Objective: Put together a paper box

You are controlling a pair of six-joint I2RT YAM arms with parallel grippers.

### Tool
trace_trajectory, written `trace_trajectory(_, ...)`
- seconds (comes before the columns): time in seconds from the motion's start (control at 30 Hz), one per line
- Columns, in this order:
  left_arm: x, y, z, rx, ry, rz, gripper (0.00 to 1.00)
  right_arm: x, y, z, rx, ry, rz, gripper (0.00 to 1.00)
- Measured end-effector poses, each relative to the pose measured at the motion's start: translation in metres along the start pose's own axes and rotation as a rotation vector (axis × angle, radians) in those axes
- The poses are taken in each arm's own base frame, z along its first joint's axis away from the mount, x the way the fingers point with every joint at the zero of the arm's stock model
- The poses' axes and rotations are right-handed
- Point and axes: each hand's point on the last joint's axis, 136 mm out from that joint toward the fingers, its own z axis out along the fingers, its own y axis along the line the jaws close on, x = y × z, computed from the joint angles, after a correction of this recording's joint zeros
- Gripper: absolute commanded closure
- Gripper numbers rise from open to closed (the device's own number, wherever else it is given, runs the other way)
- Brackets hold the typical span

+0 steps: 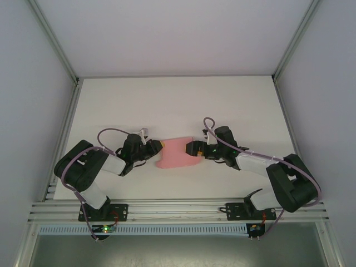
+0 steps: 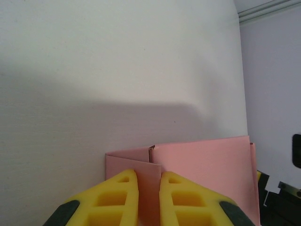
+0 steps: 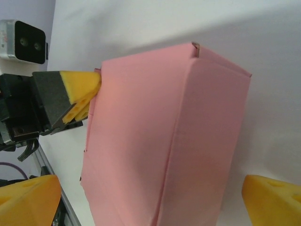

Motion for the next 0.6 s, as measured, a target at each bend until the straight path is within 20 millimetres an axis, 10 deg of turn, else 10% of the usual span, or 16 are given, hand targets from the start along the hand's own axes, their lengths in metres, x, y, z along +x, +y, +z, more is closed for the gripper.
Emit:
trace_trajectory(0.27, 0.000, 0.000, -0.001, 0.003, -0.004, 0.001, 1.00, 0.002, -0.002, 0.014, -0.069, 0.042, 0.085, 0.06)
trace_trajectory(0.6, -0.003, 0.000, -0.001, 0.011, -0.014, 0.004, 1.00, 0.003, 0.009, 0.019, -0.145, 0.066, 0.099, 0.34)
